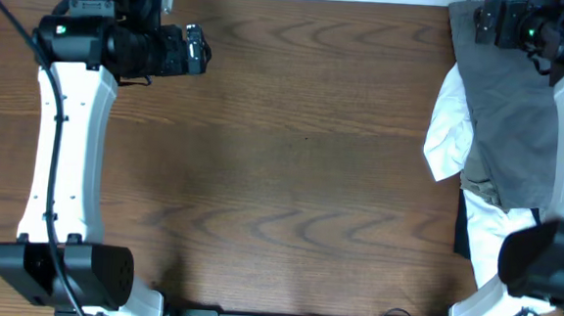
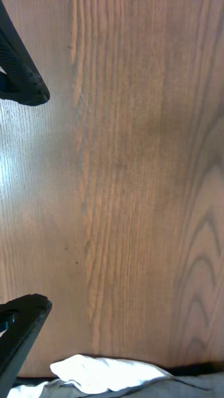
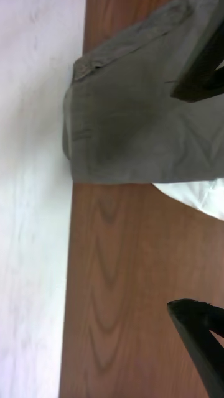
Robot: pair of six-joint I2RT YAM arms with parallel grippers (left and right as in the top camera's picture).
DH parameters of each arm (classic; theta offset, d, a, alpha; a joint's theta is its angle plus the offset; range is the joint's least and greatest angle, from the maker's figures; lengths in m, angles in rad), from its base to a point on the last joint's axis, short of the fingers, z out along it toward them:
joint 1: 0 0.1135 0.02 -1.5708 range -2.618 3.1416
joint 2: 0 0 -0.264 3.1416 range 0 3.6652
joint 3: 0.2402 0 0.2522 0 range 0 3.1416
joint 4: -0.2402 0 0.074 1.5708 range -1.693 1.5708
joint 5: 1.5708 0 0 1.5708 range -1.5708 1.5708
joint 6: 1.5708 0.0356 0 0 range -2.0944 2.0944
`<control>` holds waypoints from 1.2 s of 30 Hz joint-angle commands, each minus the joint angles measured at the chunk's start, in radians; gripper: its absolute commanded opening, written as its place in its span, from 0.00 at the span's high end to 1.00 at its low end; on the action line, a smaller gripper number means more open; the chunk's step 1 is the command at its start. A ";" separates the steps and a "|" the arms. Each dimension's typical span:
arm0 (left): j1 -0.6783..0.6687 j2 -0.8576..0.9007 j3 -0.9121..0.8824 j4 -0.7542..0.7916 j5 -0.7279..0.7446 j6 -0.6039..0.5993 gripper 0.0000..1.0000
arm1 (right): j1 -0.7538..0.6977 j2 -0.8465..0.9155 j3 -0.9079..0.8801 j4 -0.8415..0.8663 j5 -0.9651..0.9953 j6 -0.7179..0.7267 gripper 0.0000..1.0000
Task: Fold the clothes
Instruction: 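Reach the right gripper to the grey shorts on the clothes pile and grasp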
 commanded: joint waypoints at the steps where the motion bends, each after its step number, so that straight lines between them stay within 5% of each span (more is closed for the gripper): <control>1: 0.000 0.023 0.013 -0.007 0.018 0.002 0.02 | -0.005 0.056 0.023 0.040 -0.037 -0.003 0.03; 6: -0.002 0.042 0.012 -0.004 0.018 0.002 0.02 | 0.014 0.157 0.023 0.072 -0.034 -0.097 0.10; 28: -0.002 0.048 0.012 -0.001 0.018 0.002 0.02 | 0.082 0.427 0.023 0.095 0.354 -0.269 0.10; 36: -0.011 0.048 0.012 -0.001 0.018 0.002 0.02 | 0.078 0.470 0.023 0.103 0.388 -0.269 0.24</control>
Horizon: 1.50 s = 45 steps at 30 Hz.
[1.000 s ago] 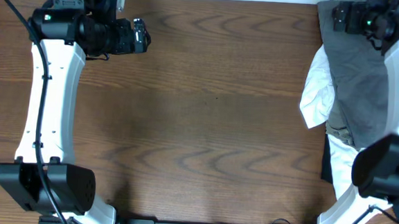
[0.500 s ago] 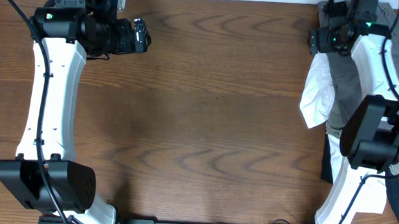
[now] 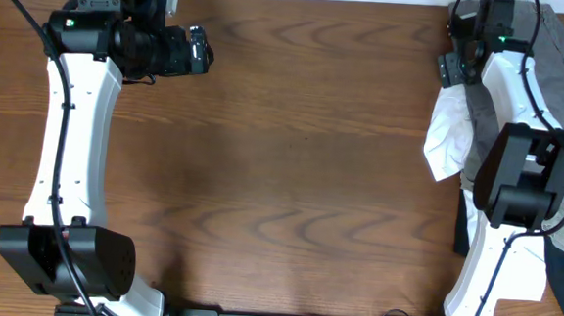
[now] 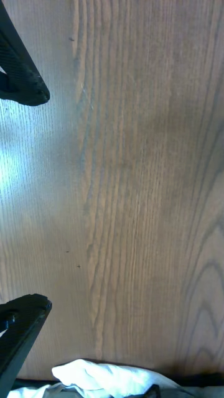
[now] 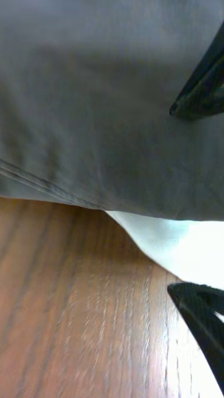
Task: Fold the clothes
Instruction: 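Reach the right gripper to the grey shorts on the clothes pile and grasp, then pull the grey shorts left onto the open table with the right gripper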
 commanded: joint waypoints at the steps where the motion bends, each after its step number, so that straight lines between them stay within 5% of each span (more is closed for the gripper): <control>1: -0.010 0.008 0.012 -0.003 0.013 0.002 0.02 | -0.001 0.014 0.018 0.006 0.034 -0.007 0.28; 6: -0.010 0.008 0.012 -0.002 0.013 0.002 0.02 | -0.005 0.014 0.019 0.020 0.090 -0.006 0.52; 11: -0.010 0.008 0.012 0.002 0.013 0.002 0.02 | -0.005 0.010 0.021 0.020 0.141 0.025 0.88; 14: -0.010 0.008 0.012 0.013 0.013 0.002 0.02 | -0.005 -0.006 0.021 0.020 0.142 0.047 0.99; 22: -0.008 0.008 0.013 0.053 0.013 0.003 0.00 | 0.036 -0.156 0.021 -0.008 0.126 0.064 0.99; 31: 0.034 -0.008 0.014 0.071 0.013 0.003 0.01 | 0.253 -0.393 0.021 -0.040 0.105 0.023 0.99; 45: 0.376 -0.112 0.013 -0.005 0.013 0.006 0.01 | 0.692 -0.268 0.021 0.024 -0.164 0.122 0.98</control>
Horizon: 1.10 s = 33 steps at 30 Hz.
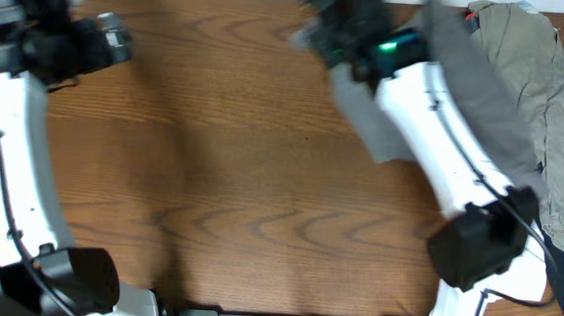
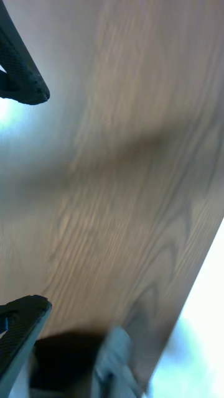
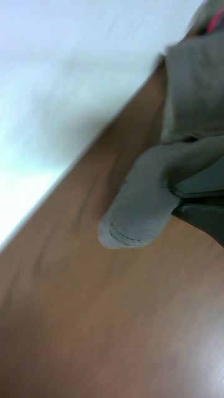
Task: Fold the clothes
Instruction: 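Pull the grey shorts left onto the open table with the right gripper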
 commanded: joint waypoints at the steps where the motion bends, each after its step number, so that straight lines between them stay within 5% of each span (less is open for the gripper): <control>1: 0.056 -0.014 0.013 -0.027 0.007 0.006 0.01 | 0.106 0.064 0.001 0.034 -0.074 0.033 0.99; 14: 0.067 -0.011 0.009 -0.051 0.007 0.032 0.01 | 0.279 0.156 0.004 0.182 -0.160 0.115 0.96; 17: 0.056 -0.011 -0.004 -0.049 0.007 0.032 0.01 | 0.256 0.127 0.039 0.132 -0.159 0.115 0.82; 20: 0.028 -0.009 -0.027 -0.045 0.007 0.045 0.01 | 0.200 0.083 0.134 0.025 -0.160 0.116 0.53; 23: -0.010 0.001 -0.054 -0.032 0.007 0.060 0.01 | 0.123 0.052 0.247 -0.100 -0.161 0.119 0.40; 33: -0.195 0.169 -0.078 0.011 0.007 0.064 0.01 | -0.148 0.064 0.353 -0.339 -0.249 0.129 0.29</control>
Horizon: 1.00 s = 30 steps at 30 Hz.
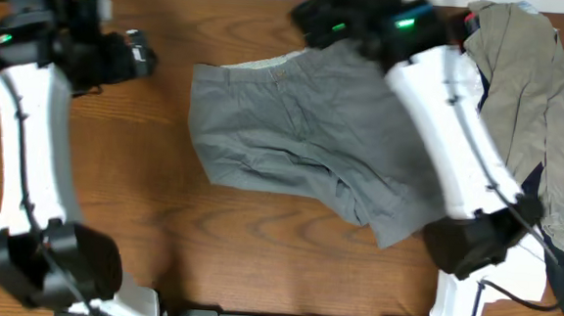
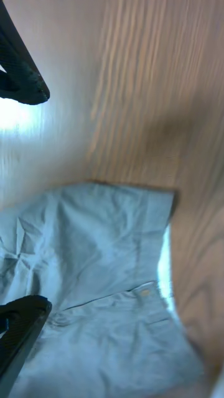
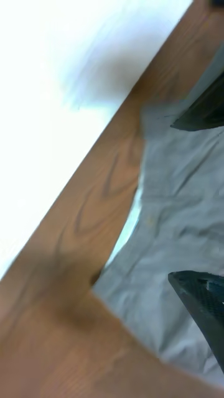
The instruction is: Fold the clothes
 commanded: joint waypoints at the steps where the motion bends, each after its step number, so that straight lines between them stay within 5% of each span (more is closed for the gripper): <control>1: -0.069 0.091 -0.010 0.000 0.010 0.017 0.01 | -0.053 0.033 -0.004 -0.068 -0.048 0.011 0.29; 16: -0.277 0.304 -0.010 -0.006 0.009 0.050 0.01 | -0.129 0.038 -0.004 -0.363 -0.041 -0.020 0.14; 19: -0.299 0.341 -0.011 -0.011 0.008 0.058 0.19 | -0.138 0.038 -0.004 -0.357 -0.037 -0.019 0.35; 21: -0.310 0.365 -0.011 -0.023 0.008 0.058 0.48 | -0.146 0.038 -0.004 -0.349 -0.036 -0.019 0.51; 23: -0.314 0.382 -0.011 -0.033 0.008 0.058 0.62 | -0.153 0.038 -0.004 -0.343 -0.036 -0.019 0.64; 30: -0.320 0.443 -0.011 -0.039 -0.011 0.048 0.73 | -0.168 0.038 -0.004 -0.323 -0.036 -0.019 0.72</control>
